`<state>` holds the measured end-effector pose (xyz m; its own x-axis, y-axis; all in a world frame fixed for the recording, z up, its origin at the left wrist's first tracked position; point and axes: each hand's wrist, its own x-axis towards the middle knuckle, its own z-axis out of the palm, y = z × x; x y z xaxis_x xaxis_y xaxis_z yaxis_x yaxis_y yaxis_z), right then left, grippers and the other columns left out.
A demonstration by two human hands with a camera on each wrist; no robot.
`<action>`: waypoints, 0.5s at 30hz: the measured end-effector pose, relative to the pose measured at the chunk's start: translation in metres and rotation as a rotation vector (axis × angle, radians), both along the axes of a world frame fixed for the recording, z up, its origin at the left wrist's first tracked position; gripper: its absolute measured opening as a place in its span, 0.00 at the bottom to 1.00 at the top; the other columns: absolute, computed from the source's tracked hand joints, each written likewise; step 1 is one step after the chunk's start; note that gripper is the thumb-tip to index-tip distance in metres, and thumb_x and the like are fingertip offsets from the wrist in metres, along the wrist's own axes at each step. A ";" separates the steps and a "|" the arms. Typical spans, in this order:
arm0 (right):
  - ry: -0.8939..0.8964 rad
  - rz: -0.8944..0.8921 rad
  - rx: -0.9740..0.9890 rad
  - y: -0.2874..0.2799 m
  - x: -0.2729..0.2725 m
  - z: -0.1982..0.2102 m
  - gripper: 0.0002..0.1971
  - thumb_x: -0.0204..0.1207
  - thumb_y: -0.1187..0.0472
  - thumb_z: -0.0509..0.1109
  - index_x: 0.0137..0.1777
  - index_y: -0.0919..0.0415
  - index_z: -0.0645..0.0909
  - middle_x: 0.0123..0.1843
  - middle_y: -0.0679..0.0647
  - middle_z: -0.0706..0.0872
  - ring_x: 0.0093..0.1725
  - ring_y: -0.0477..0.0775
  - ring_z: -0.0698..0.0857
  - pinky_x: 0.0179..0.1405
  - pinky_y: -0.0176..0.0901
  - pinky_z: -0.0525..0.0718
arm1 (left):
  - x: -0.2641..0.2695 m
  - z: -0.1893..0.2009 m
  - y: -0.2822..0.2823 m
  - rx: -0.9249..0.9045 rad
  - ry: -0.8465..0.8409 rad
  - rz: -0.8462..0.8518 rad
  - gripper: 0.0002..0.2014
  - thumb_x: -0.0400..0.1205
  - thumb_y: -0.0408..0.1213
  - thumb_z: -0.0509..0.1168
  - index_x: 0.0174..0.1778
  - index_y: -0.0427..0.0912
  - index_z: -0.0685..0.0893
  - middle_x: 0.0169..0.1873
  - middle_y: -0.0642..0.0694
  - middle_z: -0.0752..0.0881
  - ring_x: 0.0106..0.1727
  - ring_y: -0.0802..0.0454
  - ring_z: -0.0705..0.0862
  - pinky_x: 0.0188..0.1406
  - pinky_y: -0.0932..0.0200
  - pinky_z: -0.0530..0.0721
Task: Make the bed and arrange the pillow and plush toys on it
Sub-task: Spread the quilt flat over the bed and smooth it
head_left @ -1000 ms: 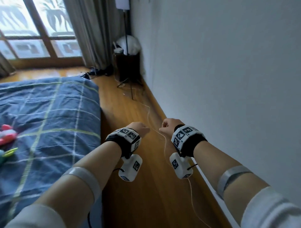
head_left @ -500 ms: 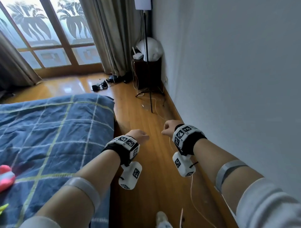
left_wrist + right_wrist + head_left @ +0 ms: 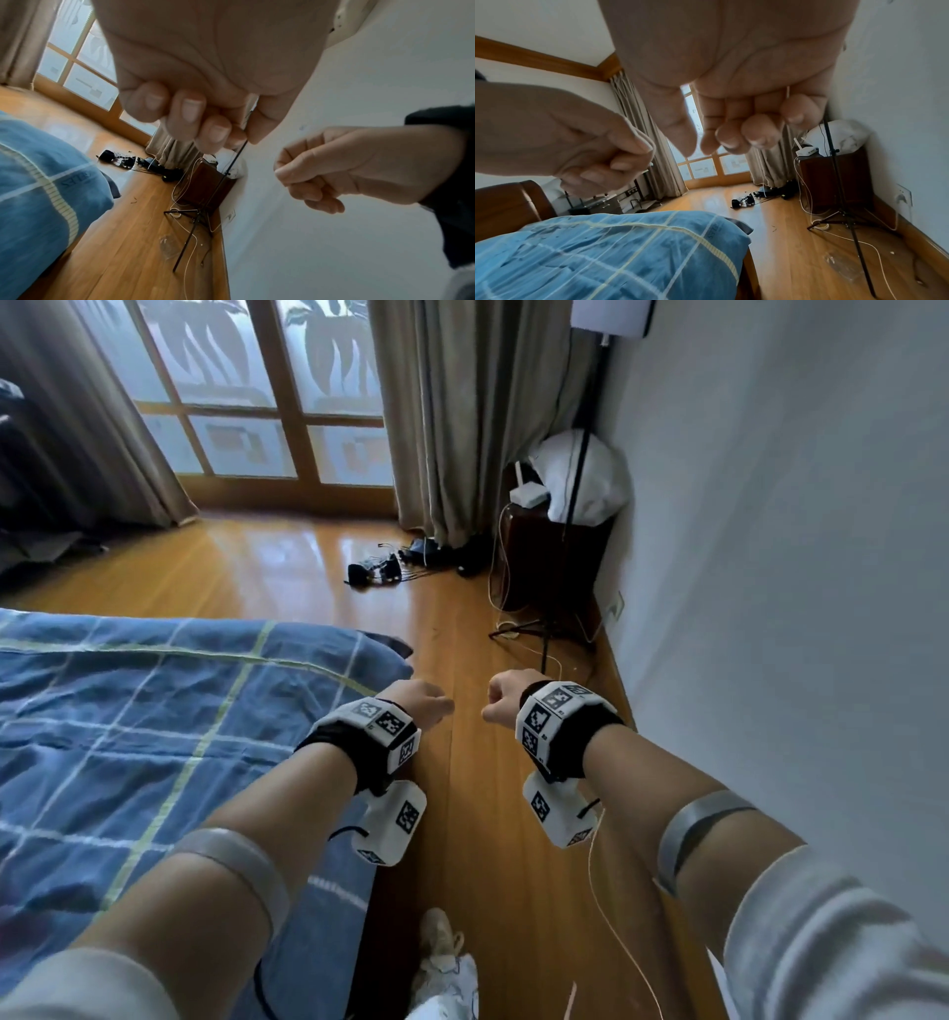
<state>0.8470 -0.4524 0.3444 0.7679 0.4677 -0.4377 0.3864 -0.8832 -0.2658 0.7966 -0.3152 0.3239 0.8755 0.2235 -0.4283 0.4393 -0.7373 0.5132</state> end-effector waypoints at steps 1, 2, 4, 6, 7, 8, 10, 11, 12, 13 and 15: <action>0.019 -0.001 -0.018 0.013 0.021 0.001 0.17 0.77 0.55 0.64 0.61 0.62 0.80 0.60 0.59 0.84 0.59 0.58 0.82 0.50 0.43 0.78 | 0.021 0.000 0.012 -0.014 0.013 0.008 0.16 0.78 0.39 0.60 0.23 0.44 0.74 0.25 0.49 0.75 0.29 0.54 0.73 0.28 0.61 0.69; 0.034 -0.005 -0.031 0.026 0.043 0.002 0.17 0.77 0.55 0.64 0.61 0.62 0.80 0.60 0.60 0.84 0.60 0.58 0.82 0.49 0.43 0.78 | 0.042 0.000 0.024 -0.036 0.023 0.021 0.16 0.78 0.38 0.60 0.22 0.44 0.73 0.24 0.49 0.75 0.28 0.54 0.72 0.28 0.61 0.69; 0.022 -0.023 -0.020 0.051 0.088 0.003 0.15 0.76 0.55 0.65 0.59 0.62 0.81 0.59 0.59 0.85 0.56 0.57 0.82 0.46 0.43 0.76 | 0.087 0.002 0.049 -0.054 0.013 0.032 0.16 0.76 0.37 0.61 0.21 0.43 0.72 0.23 0.48 0.74 0.27 0.53 0.72 0.29 0.60 0.69; 0.002 -0.044 0.009 0.069 0.130 0.002 0.13 0.76 0.54 0.65 0.56 0.60 0.81 0.57 0.58 0.85 0.51 0.55 0.81 0.44 0.42 0.76 | 0.132 0.004 0.071 -0.070 -0.001 0.043 0.15 0.75 0.37 0.61 0.20 0.43 0.72 0.22 0.48 0.74 0.29 0.49 0.74 0.31 0.60 0.69; 0.009 -0.049 0.004 0.075 0.149 0.001 0.13 0.76 0.54 0.65 0.55 0.60 0.81 0.56 0.58 0.85 0.51 0.55 0.81 0.45 0.43 0.77 | 0.153 0.004 0.079 -0.065 0.001 0.033 0.15 0.74 0.37 0.60 0.20 0.43 0.72 0.21 0.48 0.74 0.29 0.49 0.74 0.31 0.60 0.69; 0.025 -0.054 -0.012 0.080 0.166 -0.001 0.13 0.76 0.54 0.65 0.55 0.60 0.81 0.56 0.58 0.85 0.53 0.56 0.82 0.47 0.45 0.78 | 0.174 0.003 0.085 -0.046 0.018 0.008 0.15 0.74 0.38 0.60 0.20 0.43 0.71 0.21 0.48 0.73 0.28 0.49 0.73 0.29 0.60 0.68; 0.051 -0.073 -0.036 0.087 0.204 -0.007 0.14 0.76 0.54 0.65 0.55 0.63 0.82 0.56 0.59 0.86 0.57 0.58 0.84 0.51 0.46 0.82 | 0.213 0.000 0.095 -0.016 0.067 -0.051 0.16 0.74 0.38 0.60 0.20 0.44 0.70 0.21 0.48 0.72 0.29 0.50 0.73 0.30 0.60 0.67; 0.055 -0.090 -0.040 0.090 0.227 -0.009 0.15 0.75 0.55 0.65 0.55 0.64 0.83 0.56 0.60 0.86 0.57 0.59 0.84 0.53 0.47 0.83 | 0.236 -0.002 0.100 -0.009 0.087 -0.080 0.16 0.75 0.39 0.60 0.20 0.44 0.70 0.22 0.48 0.72 0.30 0.50 0.73 0.33 0.60 0.67; 0.057 -0.113 -0.039 0.093 0.250 -0.012 0.15 0.75 0.55 0.65 0.55 0.64 0.83 0.56 0.60 0.86 0.57 0.59 0.85 0.53 0.48 0.83 | 0.259 -0.006 0.105 -0.007 0.098 -0.102 0.16 0.75 0.39 0.60 0.20 0.44 0.69 0.22 0.48 0.71 0.29 0.50 0.71 0.34 0.59 0.67; 0.061 -0.132 -0.039 0.096 0.272 -0.015 0.15 0.75 0.54 0.65 0.55 0.62 0.83 0.55 0.60 0.86 0.56 0.58 0.85 0.52 0.47 0.83 | 0.283 -0.010 0.109 -0.013 0.102 -0.117 0.16 0.75 0.38 0.60 0.20 0.43 0.69 0.22 0.47 0.71 0.27 0.50 0.69 0.34 0.59 0.67; 0.079 -0.151 -0.049 0.105 0.320 -0.021 0.13 0.74 0.54 0.65 0.54 0.60 0.82 0.52 0.58 0.85 0.51 0.56 0.83 0.47 0.44 0.80 | 0.330 -0.015 0.118 -0.043 0.107 -0.125 0.17 0.75 0.38 0.60 0.20 0.43 0.68 0.21 0.47 0.70 0.24 0.51 0.67 0.34 0.58 0.67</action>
<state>1.1669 -0.3473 0.3231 0.7900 0.3262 -0.5191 0.2281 -0.9423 -0.2450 1.1267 -0.1972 0.3085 0.8441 0.0954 -0.5276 0.3996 -0.7680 0.5005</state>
